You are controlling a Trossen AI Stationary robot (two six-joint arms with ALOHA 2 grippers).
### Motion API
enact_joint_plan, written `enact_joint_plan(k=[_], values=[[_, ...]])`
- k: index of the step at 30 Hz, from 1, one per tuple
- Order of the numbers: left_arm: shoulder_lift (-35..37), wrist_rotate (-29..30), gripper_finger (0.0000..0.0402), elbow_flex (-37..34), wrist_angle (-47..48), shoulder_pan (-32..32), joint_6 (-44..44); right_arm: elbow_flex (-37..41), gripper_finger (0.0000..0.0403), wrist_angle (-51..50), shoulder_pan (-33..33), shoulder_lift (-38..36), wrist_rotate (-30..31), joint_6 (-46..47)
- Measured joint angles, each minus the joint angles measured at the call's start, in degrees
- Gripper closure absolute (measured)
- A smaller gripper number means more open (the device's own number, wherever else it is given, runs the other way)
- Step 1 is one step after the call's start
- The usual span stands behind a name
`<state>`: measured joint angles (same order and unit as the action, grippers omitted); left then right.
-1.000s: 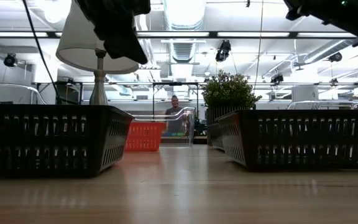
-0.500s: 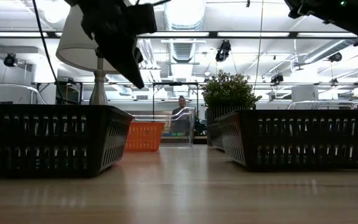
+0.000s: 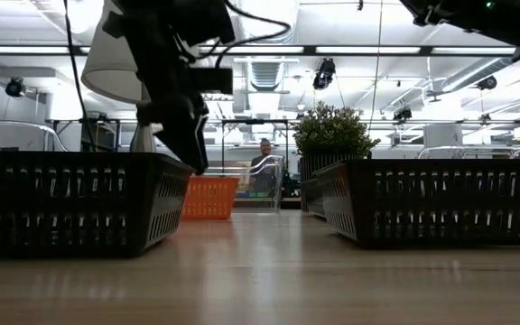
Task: Stack baskets by color
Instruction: Stack the top orange bin on the bottom orange bin
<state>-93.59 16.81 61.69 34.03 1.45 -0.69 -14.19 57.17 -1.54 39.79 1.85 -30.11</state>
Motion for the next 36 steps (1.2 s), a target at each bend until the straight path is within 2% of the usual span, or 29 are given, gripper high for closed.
enact_joint_plan(k=[8, 19, 24, 30, 36], values=[[-2.8, 0.0, 0.0247, -0.2, 0.0, -1.1, 0.1, -0.6, 0.0394, -2.1, 0.0, 0.0, 1.2, -1.4], [-3.0, 0.0, 0.0284, -2.2, -0.6, -1.1, 0.2, -0.6, 0.0394, -2.6, 0.0, -0.7, 1.2, -2.2], [-3.0, 0.0, 0.0321, -2.9, -0.6, -1.1, 0.2, -0.6, 0.0394, -2.9, 0.0, -0.7, 1.3, -2.9], [-3.0, 0.0, 0.0389, -2.9, -0.5, -1.1, 0.2, -0.6, 0.0394, -3.0, 0.0, -0.7, 1.3, -3.2], [-2.4, 0.0, 0.0401, -2.2, -0.5, -0.2, -0.2, -0.6, 0.0394, -2.7, 0.0, -0.8, 1.3, -4.2]])
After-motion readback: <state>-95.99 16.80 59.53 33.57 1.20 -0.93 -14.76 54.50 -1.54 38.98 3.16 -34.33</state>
